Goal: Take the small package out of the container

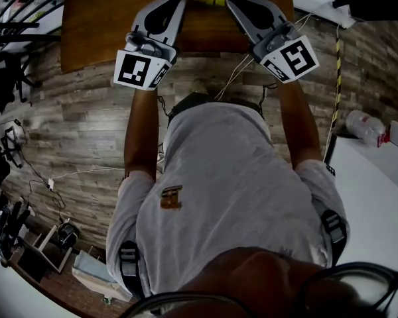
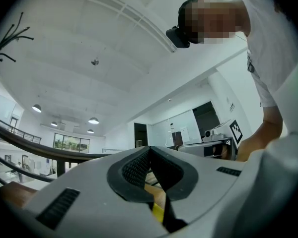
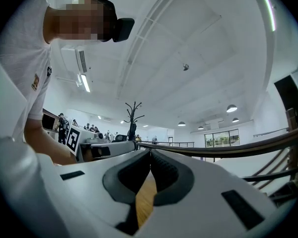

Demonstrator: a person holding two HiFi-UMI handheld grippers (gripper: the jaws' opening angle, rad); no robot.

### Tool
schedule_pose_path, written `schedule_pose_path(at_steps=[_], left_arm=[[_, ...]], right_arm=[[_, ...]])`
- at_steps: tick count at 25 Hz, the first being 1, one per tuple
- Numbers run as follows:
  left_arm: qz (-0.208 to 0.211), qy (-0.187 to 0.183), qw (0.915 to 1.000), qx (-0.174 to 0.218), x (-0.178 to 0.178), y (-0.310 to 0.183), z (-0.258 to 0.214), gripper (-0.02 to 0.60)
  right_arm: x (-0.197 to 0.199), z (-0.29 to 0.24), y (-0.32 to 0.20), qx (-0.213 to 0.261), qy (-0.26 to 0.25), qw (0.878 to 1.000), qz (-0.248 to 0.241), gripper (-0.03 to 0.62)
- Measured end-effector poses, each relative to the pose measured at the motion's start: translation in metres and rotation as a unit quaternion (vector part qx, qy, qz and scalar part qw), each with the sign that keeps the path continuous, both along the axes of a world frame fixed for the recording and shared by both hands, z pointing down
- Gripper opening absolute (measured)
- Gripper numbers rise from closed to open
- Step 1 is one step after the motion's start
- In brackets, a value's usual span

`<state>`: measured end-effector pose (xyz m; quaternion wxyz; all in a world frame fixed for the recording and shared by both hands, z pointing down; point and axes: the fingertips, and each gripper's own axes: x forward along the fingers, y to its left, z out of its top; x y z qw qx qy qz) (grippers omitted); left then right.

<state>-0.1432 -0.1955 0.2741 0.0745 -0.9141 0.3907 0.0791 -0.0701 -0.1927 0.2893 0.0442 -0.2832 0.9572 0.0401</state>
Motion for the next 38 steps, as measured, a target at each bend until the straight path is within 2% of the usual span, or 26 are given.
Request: schedule_pose_path(at_steps=[5, 8, 15, 23, 27, 34, 36, 37, 38], left_arm=[[0.017, 0.001, 0.9998, -0.009, -0.032, -0.038, 0.012, 0.018], [0.027, -0.001, 0.9995, -0.018, -0.039, -0.056, 0.025, 0.018], [0.034, -0.001, 0.9985, -0.042, -0.038, -0.087, 0.048, 0.018], [0.019, -0.013, 0.9976, -0.065, -0.027, -0.111, 0.067, 0.018], [0.006, -0.018, 0.9972, -0.073, -0.017, -0.132, 0.074, 0.018], [-0.011, -0.025, 0.9961, -0.083, -0.002, -0.152, 0.090, 0.018], [-0.015, -0.027, 0.9956, -0.089, -0.002, -0.157, 0.095, 0.018], [-0.017, -0.028, 0.9953, -0.091, -0.003, -0.160, 0.097, 0.018], [-0.019, -0.029, 0.9950, -0.093, -0.003, -0.162, 0.101, 0.018]], right_arm=[[-0.030, 0.014, -0.037, -0.008, 0.024, 0.999, 0.022, 0.032], [-0.038, 0.029, -0.054, -0.013, 0.051, 0.998, 0.030, 0.032], [-0.040, 0.055, -0.088, -0.038, 0.107, 0.993, 0.028, 0.034], [-0.033, 0.086, -0.124, -0.058, 0.169, 0.984, 0.009, 0.035], [-0.026, 0.105, -0.149, -0.069, 0.205, 0.976, -0.010, 0.035], [-0.011, 0.145, -0.184, -0.083, 0.280, 0.956, -0.035, 0.041], [-0.011, 0.157, -0.193, -0.092, 0.296, 0.950, -0.041, 0.068], [-0.011, 0.163, -0.198, -0.098, 0.304, 0.947, -0.044, 0.122], [-0.012, 0.170, -0.201, -0.103, 0.312, 0.943, -0.049, 0.133]])
